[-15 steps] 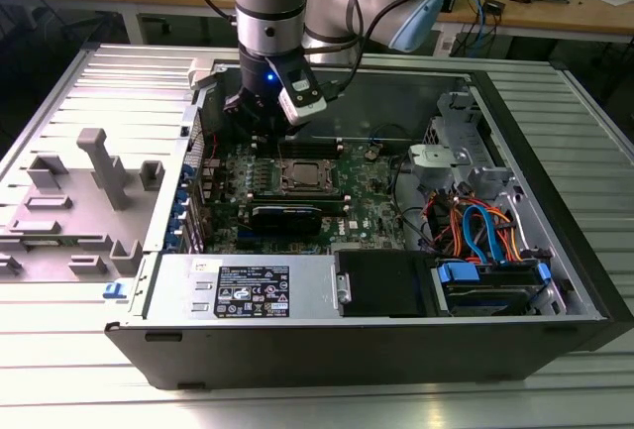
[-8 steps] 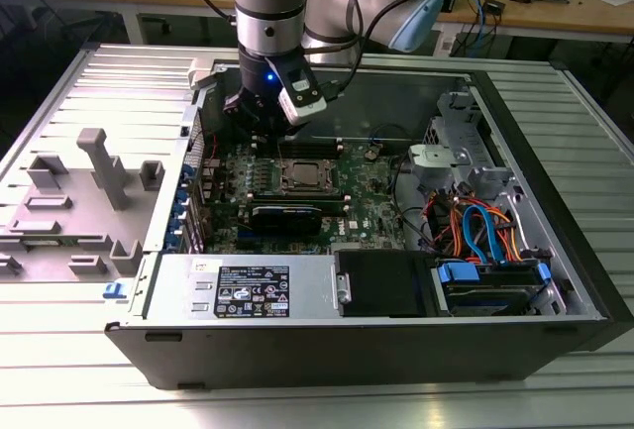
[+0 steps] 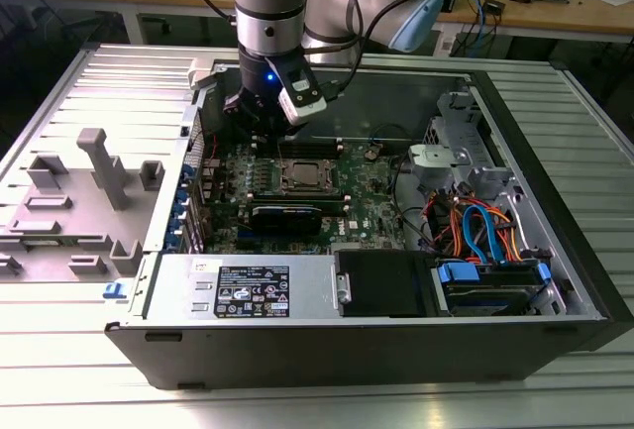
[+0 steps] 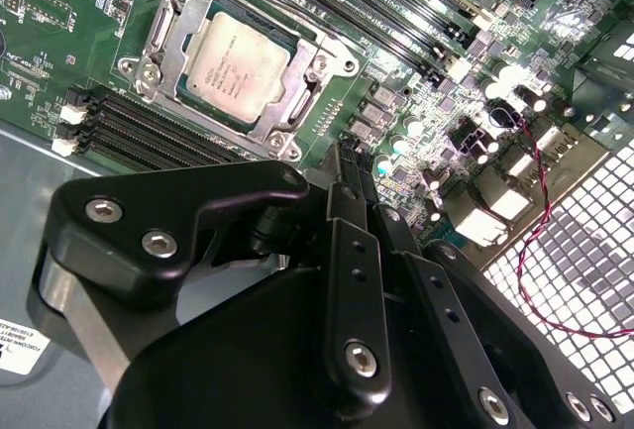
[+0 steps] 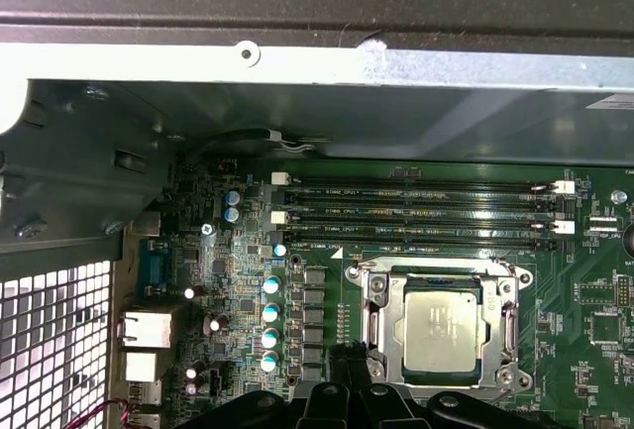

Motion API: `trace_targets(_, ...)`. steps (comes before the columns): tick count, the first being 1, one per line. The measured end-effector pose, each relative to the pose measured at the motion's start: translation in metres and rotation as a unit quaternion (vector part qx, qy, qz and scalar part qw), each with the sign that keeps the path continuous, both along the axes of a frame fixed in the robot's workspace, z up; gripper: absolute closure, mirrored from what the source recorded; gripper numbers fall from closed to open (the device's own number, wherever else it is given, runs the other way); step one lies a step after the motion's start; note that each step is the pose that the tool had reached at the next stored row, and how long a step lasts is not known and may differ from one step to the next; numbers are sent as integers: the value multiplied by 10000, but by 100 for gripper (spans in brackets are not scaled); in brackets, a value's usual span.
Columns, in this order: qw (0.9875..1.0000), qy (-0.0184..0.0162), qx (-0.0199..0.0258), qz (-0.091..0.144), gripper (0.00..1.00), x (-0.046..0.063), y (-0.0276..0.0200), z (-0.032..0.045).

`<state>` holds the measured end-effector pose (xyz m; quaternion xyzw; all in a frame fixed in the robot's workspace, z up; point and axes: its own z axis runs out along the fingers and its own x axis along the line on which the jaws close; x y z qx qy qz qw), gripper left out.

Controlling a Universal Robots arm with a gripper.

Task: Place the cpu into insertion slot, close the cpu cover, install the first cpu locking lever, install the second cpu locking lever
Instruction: 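Install the first cpu locking lever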

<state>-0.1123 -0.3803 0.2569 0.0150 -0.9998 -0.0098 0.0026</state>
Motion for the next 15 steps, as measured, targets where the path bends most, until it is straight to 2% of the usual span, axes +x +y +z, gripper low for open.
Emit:
trace_targets(6,10000,1,-1,84,89,-8,7,1)
trace_targets(12,10000,0,0,96,89,-8,87,0)
trace_targets(15,10000,0,0,96,89,-24,108,0)
